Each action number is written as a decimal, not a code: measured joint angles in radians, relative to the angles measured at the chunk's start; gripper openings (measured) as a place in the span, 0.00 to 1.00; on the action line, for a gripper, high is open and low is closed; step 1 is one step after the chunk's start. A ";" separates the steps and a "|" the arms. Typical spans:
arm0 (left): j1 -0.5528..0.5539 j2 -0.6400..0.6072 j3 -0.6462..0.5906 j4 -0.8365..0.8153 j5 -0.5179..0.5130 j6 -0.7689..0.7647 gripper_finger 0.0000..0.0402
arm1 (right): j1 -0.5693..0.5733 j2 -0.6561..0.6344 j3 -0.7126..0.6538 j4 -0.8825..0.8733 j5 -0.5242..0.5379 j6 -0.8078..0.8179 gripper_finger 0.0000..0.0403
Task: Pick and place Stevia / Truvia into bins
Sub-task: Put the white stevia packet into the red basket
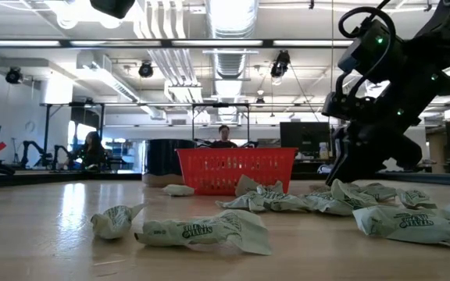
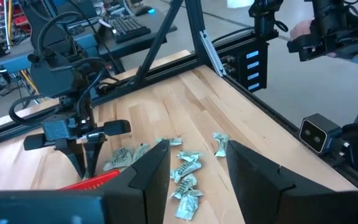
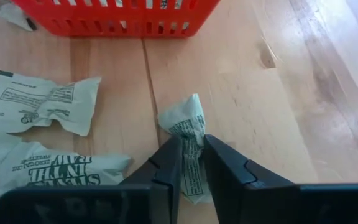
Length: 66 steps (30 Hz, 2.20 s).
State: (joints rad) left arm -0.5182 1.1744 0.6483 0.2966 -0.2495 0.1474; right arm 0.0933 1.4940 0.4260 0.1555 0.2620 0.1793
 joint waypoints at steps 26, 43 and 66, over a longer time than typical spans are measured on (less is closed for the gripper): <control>0.000 0.001 0.003 -0.190 -0.001 -0.093 0.35 | 0.014 -0.156 0.054 -0.101 0.038 -0.046 0.02; 0.002 0.095 -0.017 -0.284 -0.020 -0.192 0.35 | 0.053 -0.032 0.264 0.019 0.044 -0.201 0.02; 0.067 0.237 -0.016 -0.274 -0.188 -0.112 0.35 | 0.055 0.070 0.393 -0.086 0.053 -0.237 0.32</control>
State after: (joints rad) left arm -0.4514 1.4115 0.6326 0.0224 -0.4377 0.0350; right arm 0.1481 1.5638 0.8185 0.0691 0.3149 -0.0578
